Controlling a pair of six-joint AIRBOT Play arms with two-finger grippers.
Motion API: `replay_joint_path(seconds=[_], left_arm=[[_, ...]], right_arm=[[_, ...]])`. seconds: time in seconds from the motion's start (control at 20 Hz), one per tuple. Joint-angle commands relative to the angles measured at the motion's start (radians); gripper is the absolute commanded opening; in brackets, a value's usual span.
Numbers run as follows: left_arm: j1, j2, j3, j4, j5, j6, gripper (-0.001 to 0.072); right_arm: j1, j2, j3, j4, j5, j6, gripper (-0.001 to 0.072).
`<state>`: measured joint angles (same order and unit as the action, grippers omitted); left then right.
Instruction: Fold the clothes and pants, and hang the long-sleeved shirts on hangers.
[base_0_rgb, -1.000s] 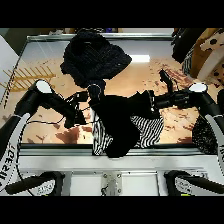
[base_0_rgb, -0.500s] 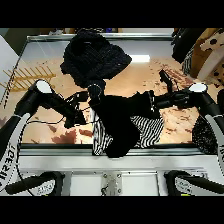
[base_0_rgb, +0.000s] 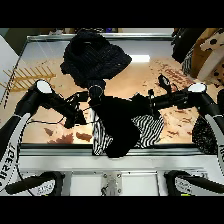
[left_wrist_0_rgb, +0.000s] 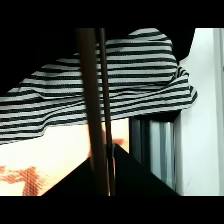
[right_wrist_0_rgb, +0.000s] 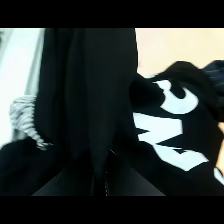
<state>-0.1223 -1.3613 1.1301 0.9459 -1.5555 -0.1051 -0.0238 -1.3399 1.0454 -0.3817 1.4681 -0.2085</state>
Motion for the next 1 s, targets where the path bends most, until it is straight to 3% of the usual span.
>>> replay_joint_path(seconds=[0.0,0.35,0.4,0.45,0.5,0.75,0.95], left_arm=[[0.000,0.000,0.001,0.004,0.013,0.000,0.0015],[0.000,0.000,0.001,0.005,0.030,-0.008,0.0039],[0.000,0.000,0.001,0.005,0.039,-0.041,0.0268],[0.000,0.000,0.001,0.005,0.066,-0.117,0.0419],[0.001,0.001,0.001,0.005,0.096,-0.189,0.0456],[0.054,0.013,0.001,0.004,0.148,-0.300,0.0455],[0.103,0.063,0.001,0.004,0.157,-0.315,0.0454]], right_arm=[[0.000,0.000,-0.001,-0.005,-0.068,-0.067,0.0019],[0.000,0.000,-0.001,0.004,-0.070,-0.069,0.0016],[0.000,0.000,-0.001,0.005,-0.070,-0.069,0.0015],[0.000,0.000,-0.001,0.004,-0.070,-0.069,0.0015],[0.000,0.000,-0.001,0.004,-0.070,-0.069,0.0015],[-0.002,0.009,0.000,0.004,-0.069,-0.051,0.0014],[-0.002,0.033,0.000,0.005,-0.070,-0.037,0.0015]])
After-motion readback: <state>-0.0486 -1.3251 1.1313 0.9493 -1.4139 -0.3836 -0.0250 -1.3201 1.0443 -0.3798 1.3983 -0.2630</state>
